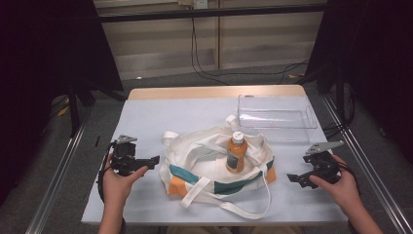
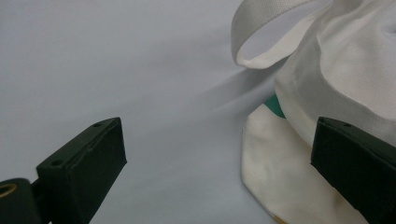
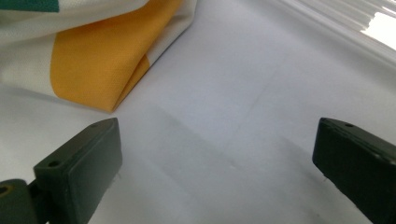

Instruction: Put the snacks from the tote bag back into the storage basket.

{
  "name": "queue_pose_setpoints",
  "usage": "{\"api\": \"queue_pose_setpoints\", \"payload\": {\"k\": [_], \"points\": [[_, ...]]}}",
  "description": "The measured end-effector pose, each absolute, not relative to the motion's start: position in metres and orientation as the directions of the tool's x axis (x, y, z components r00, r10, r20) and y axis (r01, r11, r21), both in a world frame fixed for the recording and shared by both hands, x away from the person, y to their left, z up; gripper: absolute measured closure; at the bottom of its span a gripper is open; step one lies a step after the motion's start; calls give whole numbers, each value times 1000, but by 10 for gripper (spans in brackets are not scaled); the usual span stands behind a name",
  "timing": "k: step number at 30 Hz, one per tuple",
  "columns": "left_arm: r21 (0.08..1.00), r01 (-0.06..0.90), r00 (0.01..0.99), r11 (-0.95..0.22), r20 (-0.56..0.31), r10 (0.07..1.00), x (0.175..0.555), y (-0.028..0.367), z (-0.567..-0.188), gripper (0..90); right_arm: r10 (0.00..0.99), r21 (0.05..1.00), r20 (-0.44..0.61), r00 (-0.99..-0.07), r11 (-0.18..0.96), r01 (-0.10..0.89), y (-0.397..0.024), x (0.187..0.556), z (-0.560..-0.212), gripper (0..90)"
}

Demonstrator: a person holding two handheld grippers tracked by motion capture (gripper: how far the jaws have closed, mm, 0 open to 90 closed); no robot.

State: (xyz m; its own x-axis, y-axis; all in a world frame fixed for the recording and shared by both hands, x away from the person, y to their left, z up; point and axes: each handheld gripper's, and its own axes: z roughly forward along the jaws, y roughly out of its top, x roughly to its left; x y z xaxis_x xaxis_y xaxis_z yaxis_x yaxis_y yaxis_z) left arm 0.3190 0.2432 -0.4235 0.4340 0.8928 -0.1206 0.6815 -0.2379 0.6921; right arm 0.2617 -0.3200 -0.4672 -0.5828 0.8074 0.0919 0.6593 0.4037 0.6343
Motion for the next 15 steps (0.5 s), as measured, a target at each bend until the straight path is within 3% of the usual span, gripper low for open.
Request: {"api": "queue_pose_setpoints", "payload": {"k": [15], "points": [[686, 689, 436, -234, -134, 890, 318, 247, -425, 34, 792, 536, 102, -602, 467, 704, -311, 272, -460, 23]]}}
